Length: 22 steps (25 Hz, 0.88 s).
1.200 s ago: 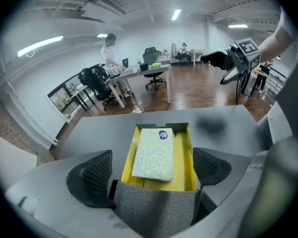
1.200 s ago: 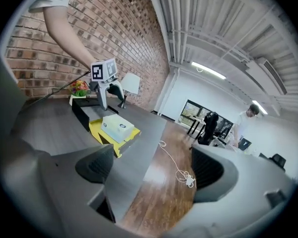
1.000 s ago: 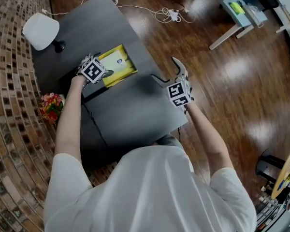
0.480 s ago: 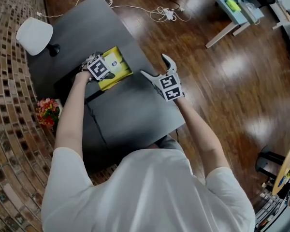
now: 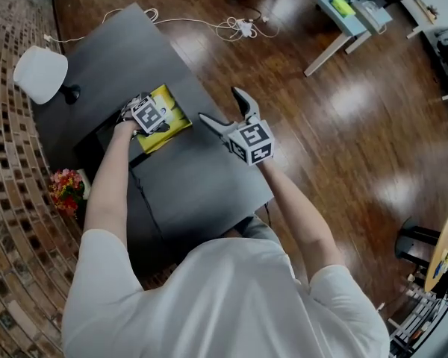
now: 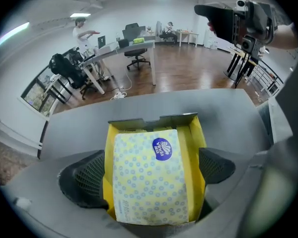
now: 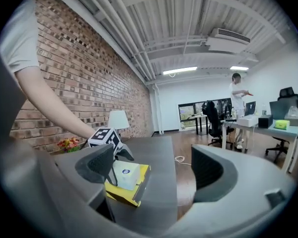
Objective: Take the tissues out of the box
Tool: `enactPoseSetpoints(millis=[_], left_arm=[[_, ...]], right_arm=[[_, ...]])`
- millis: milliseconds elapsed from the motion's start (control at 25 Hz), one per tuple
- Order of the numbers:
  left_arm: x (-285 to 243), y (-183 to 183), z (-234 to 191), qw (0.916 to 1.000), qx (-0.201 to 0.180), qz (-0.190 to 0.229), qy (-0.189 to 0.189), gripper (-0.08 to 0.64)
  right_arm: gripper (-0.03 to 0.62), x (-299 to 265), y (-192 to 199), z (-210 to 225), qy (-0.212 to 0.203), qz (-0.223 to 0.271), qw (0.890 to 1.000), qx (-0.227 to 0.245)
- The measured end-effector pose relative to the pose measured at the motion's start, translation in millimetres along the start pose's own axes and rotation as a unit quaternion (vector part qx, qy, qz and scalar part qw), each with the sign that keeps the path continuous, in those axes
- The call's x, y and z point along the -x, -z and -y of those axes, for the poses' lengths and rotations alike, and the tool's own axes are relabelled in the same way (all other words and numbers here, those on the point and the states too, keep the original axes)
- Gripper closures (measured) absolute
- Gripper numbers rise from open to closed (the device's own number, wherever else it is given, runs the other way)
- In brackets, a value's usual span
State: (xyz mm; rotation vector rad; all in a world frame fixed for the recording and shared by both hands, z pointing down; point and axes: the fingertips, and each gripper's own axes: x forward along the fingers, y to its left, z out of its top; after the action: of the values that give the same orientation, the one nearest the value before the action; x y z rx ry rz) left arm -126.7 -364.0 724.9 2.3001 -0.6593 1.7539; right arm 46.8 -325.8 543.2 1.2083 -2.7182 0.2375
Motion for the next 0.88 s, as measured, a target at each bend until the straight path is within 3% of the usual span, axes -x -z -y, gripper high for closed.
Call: enactPoseSetpoints(millis=[160,240,320,520,720,880], left_arm=[[-9,2,4,0.9995,0.007,-0.030,0.001,-0.021],[-13,1,1,0.9991,0.009,-0.038,-0.019,-0.001],[-16,4,-6,0.9975,0.011,-0.047,-0.052,0.112],[-13,8,-12,0.9955,0.036,-0.051,-0.071,0.144],[7,-9,0,0.9944,0.090,0.010,-0.054,0.161],[22,-18,8,0.9820,0.165,0.076,-0.050,0.163]], right_arm=[[0.107,5,-19,7,-0.005,0.018,1.000,0.002],[0.106,9,-30,10,-0.007,0.029,1.000,-0.001],[0.107,12,-39,12,-0.009,0.037,0.999,-0.001],[0.107,16,-61,11,-0.009,0.058,0.998,0.004],[0.106,22,-69,8,-0.015,0.063,0.998,0.013],[0.106,24,-66,-3,-0.022,0.061,0.998,0.012]])
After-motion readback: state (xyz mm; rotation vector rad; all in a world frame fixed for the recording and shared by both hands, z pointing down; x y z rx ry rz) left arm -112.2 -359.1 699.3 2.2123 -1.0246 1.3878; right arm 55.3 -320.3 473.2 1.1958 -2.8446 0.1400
